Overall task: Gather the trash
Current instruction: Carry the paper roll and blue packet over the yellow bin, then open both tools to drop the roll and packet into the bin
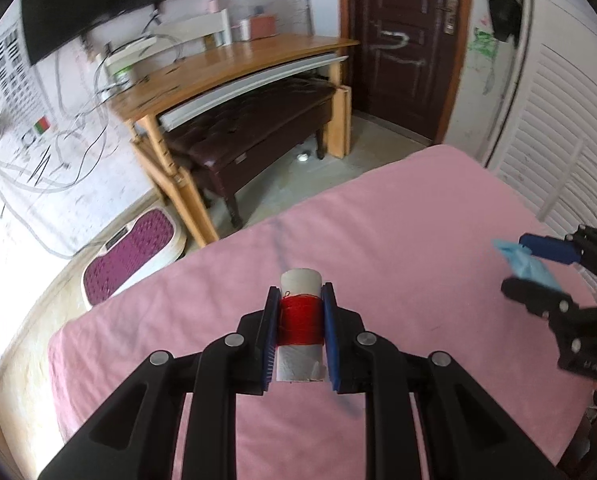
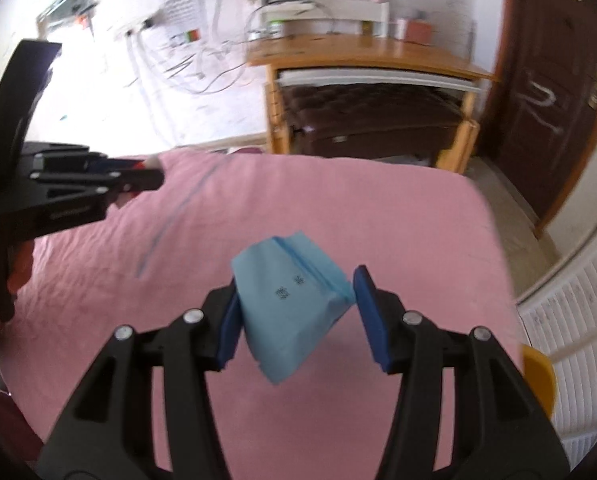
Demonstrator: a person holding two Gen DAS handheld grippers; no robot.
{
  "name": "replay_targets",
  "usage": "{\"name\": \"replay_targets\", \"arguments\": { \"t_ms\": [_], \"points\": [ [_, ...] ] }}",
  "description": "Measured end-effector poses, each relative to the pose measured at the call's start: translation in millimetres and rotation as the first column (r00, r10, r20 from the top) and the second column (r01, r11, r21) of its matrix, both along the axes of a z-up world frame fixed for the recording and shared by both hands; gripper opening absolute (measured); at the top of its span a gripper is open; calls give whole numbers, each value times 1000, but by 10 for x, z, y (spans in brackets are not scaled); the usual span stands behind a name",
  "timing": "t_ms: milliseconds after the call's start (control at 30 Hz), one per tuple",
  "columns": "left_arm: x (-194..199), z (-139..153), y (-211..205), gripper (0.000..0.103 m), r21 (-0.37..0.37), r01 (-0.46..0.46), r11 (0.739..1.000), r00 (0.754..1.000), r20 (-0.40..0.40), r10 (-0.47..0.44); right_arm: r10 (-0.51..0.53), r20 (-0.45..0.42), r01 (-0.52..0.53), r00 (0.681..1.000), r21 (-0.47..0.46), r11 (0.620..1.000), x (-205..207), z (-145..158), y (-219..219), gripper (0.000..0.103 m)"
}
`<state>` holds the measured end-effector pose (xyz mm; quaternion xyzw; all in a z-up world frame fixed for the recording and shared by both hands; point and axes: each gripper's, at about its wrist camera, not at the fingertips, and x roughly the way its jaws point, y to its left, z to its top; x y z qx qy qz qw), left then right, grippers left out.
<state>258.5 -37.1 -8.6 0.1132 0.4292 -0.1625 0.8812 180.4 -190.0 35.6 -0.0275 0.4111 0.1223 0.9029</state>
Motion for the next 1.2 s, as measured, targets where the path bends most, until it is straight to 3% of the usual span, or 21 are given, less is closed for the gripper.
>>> {"name": "replay_targets", "arguments": {
  "t_ms": [300,633,867,933,1000,1200],
  "points": [
    [-125,64,-1025,16,14,151,988,988,4,-152,-178,41,177,983,31,984,-282,7,-953,50],
    [-435,15,-2160,16,26,302,953,953,-23,-301,-365,22,362,931,92,928,-587,-276,-2005,50],
    [-622,2,-2774,16,-67,371,926,923,-81,-376,-436,-35,437,899,131,890,-723,-599,-2507,51],
    [-690,-25,-2906,16,-78,381,921,917,-91,-387,-441,-50,443,896,147,884,-758,-668,-2604,54],
    [-708,-58,-3035,16,-111,381,918,912,-114,-393,-438,-73,444,896,149,884,-770,-720,-2644,66],
    [-722,-204,-3308,22,-205,364,909,888,-217,-405,-453,-69,458,889,156,875,-909,-742,-2785,68]
  ]
}}
